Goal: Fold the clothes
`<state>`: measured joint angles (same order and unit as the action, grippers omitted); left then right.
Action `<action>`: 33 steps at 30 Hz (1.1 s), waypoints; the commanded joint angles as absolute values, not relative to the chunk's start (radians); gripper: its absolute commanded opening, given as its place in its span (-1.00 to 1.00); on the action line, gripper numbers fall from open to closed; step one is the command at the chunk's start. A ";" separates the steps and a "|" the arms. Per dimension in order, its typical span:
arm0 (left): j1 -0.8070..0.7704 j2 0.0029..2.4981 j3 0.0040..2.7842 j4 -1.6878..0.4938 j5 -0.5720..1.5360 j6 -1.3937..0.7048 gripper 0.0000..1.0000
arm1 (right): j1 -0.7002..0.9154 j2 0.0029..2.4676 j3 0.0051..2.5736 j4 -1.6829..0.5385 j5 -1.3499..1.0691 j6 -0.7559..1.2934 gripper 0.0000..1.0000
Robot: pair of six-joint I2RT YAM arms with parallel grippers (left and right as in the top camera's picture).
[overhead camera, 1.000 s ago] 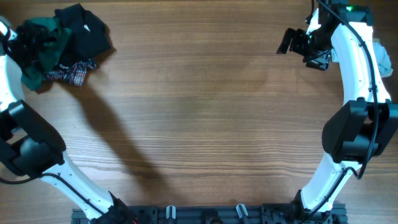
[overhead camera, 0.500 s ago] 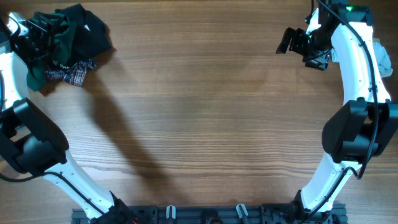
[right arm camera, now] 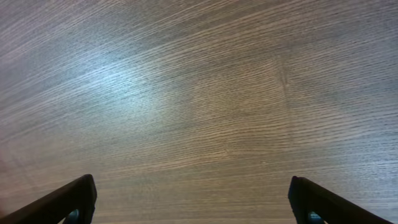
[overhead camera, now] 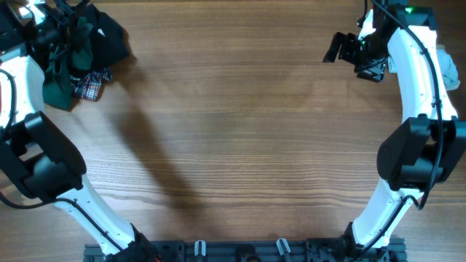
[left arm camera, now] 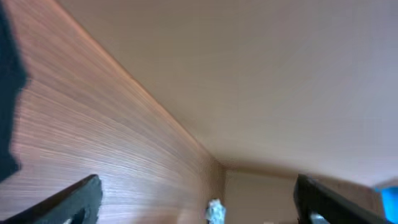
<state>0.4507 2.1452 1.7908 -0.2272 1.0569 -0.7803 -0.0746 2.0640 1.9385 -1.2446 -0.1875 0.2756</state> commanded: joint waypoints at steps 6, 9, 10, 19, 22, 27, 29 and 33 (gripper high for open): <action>0.423 2.108 1.797 -0.222 1.264 -0.776 0.64 | -0.073 2.051 1.948 -1.242 -0.204 0.290 0.99; 0.398 2.084 1.797 -0.492 0.950 -0.593 0.58 | -0.073 2.051 1.948 -1.242 -0.204 0.291 0.99; 0.381 2.083 1.797 -0.586 0.779 -0.552 0.64 | -0.073 2.051 1.948 -1.242 -0.204 0.290 0.99; 0.181 2.078 1.797 -0.755 0.159 -0.627 0.97 | -0.073 2.051 1.948 -1.225 -0.204 0.290 1.00; 0.105 2.077 1.797 -0.721 -0.117 -0.635 0.99 | -0.073 2.051 1.948 -1.216 -0.204 0.288 0.99; -0.018 2.041 1.797 -0.768 -0.446 -0.688 1.00 | -0.073 2.051 1.948 -1.205 -0.204 0.289 1.00; -0.054 2.033 1.797 -0.836 -0.545 -0.801 0.99 | -0.073 2.051 1.948 -1.205 -0.204 0.288 1.00; -0.061 2.039 1.797 -0.872 -0.617 -0.890 1.00 | -0.073 2.051 1.948 -1.205 -0.204 0.264 1.00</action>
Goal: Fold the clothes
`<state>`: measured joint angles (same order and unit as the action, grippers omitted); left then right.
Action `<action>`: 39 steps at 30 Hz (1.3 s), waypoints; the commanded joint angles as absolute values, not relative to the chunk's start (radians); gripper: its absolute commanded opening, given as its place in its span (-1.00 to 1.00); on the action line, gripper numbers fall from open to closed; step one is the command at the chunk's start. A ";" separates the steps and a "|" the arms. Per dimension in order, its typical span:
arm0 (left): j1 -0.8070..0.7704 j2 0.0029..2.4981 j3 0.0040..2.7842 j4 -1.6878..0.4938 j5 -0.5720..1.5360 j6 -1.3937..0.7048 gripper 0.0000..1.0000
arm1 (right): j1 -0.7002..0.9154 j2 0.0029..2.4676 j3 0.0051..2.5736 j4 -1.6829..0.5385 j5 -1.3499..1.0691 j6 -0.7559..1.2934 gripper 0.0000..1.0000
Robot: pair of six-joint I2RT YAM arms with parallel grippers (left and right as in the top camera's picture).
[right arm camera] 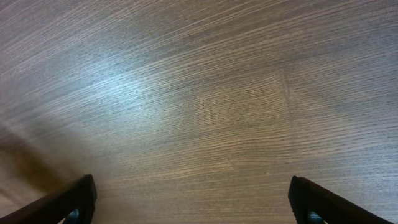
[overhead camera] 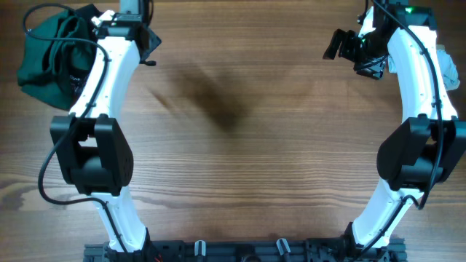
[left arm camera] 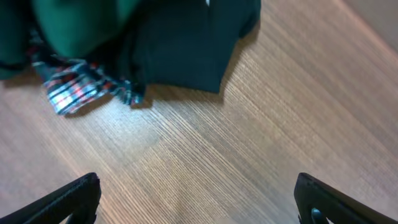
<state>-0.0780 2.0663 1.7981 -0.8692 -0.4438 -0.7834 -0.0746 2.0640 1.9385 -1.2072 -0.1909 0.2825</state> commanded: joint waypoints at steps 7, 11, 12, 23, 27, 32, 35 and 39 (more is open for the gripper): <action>0.023 2.044 1.797 -0.863 -0.587 -0.948 0.99 | -0.073 2.051 1.948 -1.209 -0.199 0.257 0.99; 0.080 2.044 1.797 -0.777 -0.504 -0.887 0.99 | -0.073 2.051 1.948 -1.210 -0.200 0.258 1.00; 0.091 2.046 1.797 -0.767 -0.497 -0.887 0.96 | -0.073 2.051 1.948 -1.213 -0.200 0.262 0.99; 0.132 2.149 1.797 -0.643 -0.461 -0.856 0.97 | -0.073 2.051 1.948 -1.233 -0.203 0.261 0.99; 0.171 2.160 1.797 -0.607 -0.442 -0.838 0.96 | -0.073 2.051 1.948 -1.232 -0.203 0.262 0.99; 0.186 2.193 1.797 -0.575 -0.407 -0.815 0.97 | -0.073 2.051 1.948 -1.235 -0.204 0.262 0.99; 0.186 2.220 1.797 -0.558 -0.402 -0.815 0.97 | -0.073 2.051 1.948 -1.239 -0.204 0.262 0.99; 0.187 2.233 1.797 -0.526 -0.393 -0.815 0.51 | -0.073 2.051 1.948 -1.240 -0.204 0.262 0.99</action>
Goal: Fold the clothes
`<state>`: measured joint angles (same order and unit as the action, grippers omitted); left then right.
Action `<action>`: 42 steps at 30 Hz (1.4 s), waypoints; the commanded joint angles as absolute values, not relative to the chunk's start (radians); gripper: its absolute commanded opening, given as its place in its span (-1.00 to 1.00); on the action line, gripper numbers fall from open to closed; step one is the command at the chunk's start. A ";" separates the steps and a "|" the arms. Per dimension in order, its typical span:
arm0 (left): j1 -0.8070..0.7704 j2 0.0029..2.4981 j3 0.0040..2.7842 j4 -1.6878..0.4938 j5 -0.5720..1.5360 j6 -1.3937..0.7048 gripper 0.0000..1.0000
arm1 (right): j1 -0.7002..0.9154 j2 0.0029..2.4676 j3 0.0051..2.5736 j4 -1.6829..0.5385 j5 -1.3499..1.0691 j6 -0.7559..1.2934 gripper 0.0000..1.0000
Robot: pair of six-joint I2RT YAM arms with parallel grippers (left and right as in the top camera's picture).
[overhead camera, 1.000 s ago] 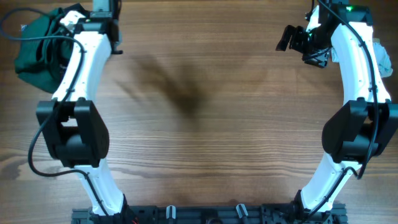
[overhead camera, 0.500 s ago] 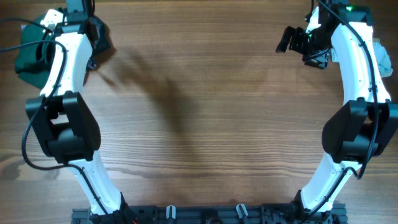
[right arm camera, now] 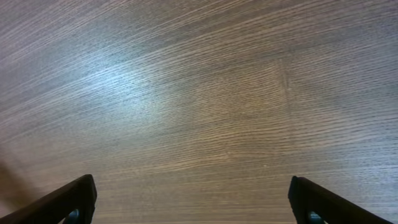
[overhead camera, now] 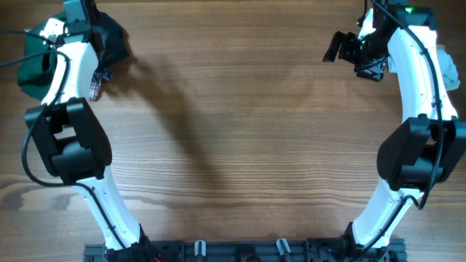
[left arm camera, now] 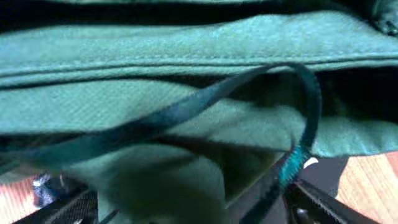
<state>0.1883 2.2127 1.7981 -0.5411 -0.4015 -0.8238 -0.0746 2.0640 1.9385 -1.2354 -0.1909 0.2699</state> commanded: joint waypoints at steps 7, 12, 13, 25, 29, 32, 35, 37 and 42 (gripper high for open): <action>0.187 2.235 1.797 -0.495 -0.392 -0.815 -0.92 | -0.073 2.051 1.948 -1.240 -0.203 0.262 0.99; 0.187 2.235 1.797 -0.451 -0.287 -0.812 -0.92 | -0.073 2.051 1.948 -1.239 -0.203 0.262 0.99; 0.187 2.235 1.797 -0.424 -0.233 -0.785 -0.92 | -0.073 2.051 1.948 -1.239 -0.203 0.262 0.99; 0.187 2.235 1.797 -0.221 0.063 -0.762 -0.92 | -0.073 2.051 1.948 -1.238 -0.199 0.261 1.00; 0.187 2.239 1.797 -0.228 0.064 -0.762 -0.21 | -0.073 2.051 1.948 -1.240 -0.200 0.262 1.00; 0.187 2.239 1.797 -0.227 0.064 -0.761 0.46 | -0.073 2.051 1.948 -1.240 -0.200 0.262 0.99; 0.187 2.239 1.797 -0.184 0.182 -0.602 0.99 | -0.073 2.051 1.948 -1.240 -0.200 0.262 1.00; 0.185 2.236 1.798 -0.147 0.275 -0.556 0.99 | -0.073 2.051 1.948 -1.240 -0.200 0.265 1.00; 0.181 2.199 1.798 -0.091 0.500 -0.443 0.99 | -0.073 2.051 1.948 -1.240 -0.200 0.265 0.99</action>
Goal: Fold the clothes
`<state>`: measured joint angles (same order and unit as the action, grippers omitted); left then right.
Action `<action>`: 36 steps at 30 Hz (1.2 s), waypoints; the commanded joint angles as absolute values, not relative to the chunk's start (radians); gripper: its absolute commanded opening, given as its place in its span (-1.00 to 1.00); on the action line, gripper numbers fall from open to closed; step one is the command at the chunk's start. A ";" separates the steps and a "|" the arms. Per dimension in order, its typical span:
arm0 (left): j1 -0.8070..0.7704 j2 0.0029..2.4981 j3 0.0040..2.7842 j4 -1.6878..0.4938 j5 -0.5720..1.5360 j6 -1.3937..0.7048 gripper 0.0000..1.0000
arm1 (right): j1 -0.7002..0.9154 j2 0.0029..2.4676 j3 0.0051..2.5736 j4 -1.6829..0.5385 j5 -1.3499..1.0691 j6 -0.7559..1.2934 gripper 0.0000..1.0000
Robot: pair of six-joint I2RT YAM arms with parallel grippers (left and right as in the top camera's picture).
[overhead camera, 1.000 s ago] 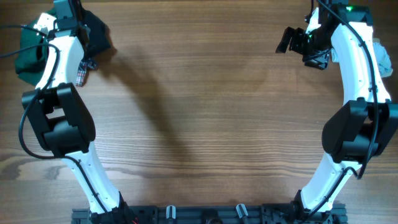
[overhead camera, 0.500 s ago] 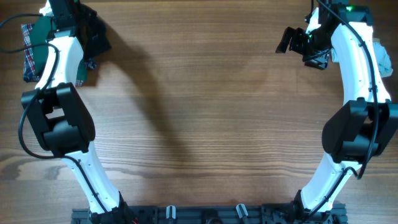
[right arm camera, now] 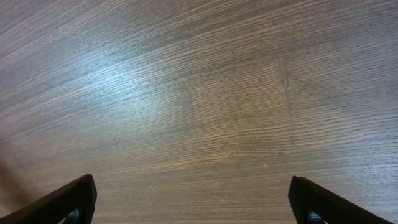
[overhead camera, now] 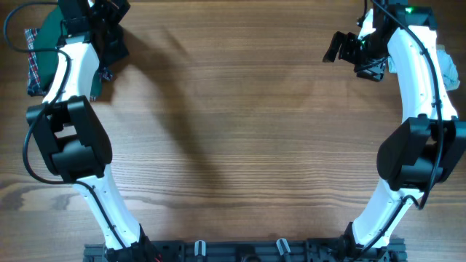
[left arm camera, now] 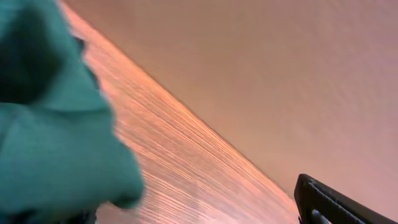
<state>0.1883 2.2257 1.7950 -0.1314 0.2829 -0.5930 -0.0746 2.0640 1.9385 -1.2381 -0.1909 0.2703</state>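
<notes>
The clothes are a bunched pile at the table's far left corner: green cloth (overhead camera: pixel 48 33), a plaid piece (overhead camera: pixel 33 52) and black fabric (overhead camera: pixel 114 45). My left gripper (overhead camera: pixel 109 10) is at the pile's top right. In the left wrist view, green cloth (left arm camera: pixel 50 137) fills the left side and hides the left finger. The right finger (left arm camera: pixel 323 200) stands wide of it, so the left gripper (left arm camera: pixel 199 211) is open. My right gripper (overhead camera: pixel 335 47) hangs open over bare wood at the far right, with nothing between its fingers (right arm camera: pixel 314 202).
A pale blue and white thing (overhead camera: pixel 445 67) lies at the right edge behind the right arm. A black rail (overhead camera: pixel 233 251) runs along the table's front edge. The wooden table (overhead camera: pixel 240 138) stretches between the two arms.
The left wrist camera was pressed close over green cloth and a dark strap. It now looks out along the table with green cloth at its left. The pile has shifted, and plaid shows at its left.
The left arm first reached in from the far left at the pile. Then it stood to the pile's right, looking at its edge. Then it was close over the green cloth, and now it is tilted outward with the pile rearranged. The right arm has stayed still and open.
</notes>
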 commanded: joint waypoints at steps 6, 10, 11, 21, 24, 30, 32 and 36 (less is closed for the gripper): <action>0.179 2.131 1.798 -0.083 0.670 -0.344 0.99 | -0.073 2.051 1.948 -1.242 -0.204 0.265 0.99; 0.179 2.075 1.798 -0.103 0.742 -0.262 0.93 | -0.073 2.051 1.948 -1.242 -0.204 0.266 1.00; 0.179 2.056 1.798 -0.122 0.754 -0.262 0.95 | -0.073 2.051 1.948 -1.242 -0.204 0.265 0.99; 0.236 1.972 1.797 -0.519 0.420 -0.323 0.99 | -0.073 2.051 1.948 -1.223 -0.207 0.280 0.99; 0.175 2.032 1.797 -0.522 0.252 -0.405 0.99 | -0.073 2.051 1.948 -1.221 -0.244 0.292 0.99; 0.104 2.144 1.797 -0.548 0.123 -0.473 0.78 | -0.073 2.051 1.948 -1.221 -0.253 0.292 1.00; 0.102 2.177 1.797 -0.541 0.091 -0.473 0.79 | -0.073 2.051 1.948 -1.221 -0.253 0.291 1.00; 0.111 2.205 1.797 -0.539 0.022 -0.479 0.80 | -0.073 2.051 1.948 -1.220 -0.252 0.291 1.00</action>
